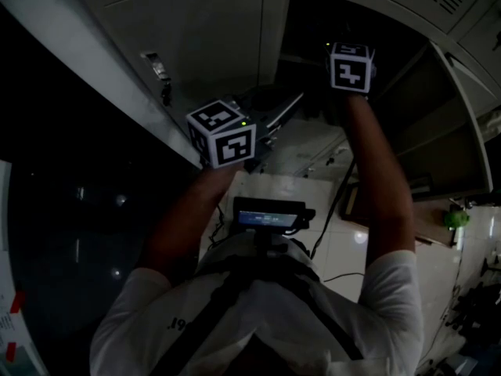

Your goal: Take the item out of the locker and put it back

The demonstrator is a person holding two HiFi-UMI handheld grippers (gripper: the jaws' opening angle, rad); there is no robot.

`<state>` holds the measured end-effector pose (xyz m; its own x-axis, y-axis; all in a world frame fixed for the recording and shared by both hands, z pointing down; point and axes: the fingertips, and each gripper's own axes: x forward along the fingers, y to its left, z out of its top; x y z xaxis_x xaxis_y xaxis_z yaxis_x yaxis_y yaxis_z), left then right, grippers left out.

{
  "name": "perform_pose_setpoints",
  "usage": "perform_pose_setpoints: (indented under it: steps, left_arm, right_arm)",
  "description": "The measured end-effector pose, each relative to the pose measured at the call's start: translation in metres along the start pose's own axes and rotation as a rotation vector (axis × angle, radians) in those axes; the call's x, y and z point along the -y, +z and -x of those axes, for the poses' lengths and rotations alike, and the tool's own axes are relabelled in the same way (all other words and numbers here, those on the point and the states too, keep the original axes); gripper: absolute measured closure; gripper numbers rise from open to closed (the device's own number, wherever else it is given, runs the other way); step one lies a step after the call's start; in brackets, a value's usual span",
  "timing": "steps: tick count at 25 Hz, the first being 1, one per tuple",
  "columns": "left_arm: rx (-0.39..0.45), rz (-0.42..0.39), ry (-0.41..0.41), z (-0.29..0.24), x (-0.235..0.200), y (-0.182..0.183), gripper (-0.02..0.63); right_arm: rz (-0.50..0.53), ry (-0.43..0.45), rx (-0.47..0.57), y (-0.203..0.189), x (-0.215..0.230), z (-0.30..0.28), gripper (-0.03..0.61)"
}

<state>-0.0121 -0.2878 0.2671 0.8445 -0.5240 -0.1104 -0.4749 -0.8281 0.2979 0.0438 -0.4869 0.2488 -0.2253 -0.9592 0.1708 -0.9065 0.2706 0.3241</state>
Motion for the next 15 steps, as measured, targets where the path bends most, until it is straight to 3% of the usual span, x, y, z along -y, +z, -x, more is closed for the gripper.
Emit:
perform_pose_setpoints:
  steps: [2, 5, 15]
  left_arm:
    - [0.002, 0.001, 0.001, 0.0004, -0.0008, 0.0003, 0.612]
    - [0.001, 0.002, 0.001, 0.0014, -0.0015, 0.0, 0.612]
    - [0.005, 0.003, 0.002, 0.0029, -0.0015, 0.0037, 0.612]
  right_arm:
    - [-0.006, 0.001, 0.003, 0.0006, 0.0006, -0.0006, 0.399]
    - [-0.006, -0.007, 0.008, 0.0003, 0.0028, 0.0, 0.362]
    - [0.015, -0.007, 0.053, 0.0096, 0.0061, 0.0091, 0.331]
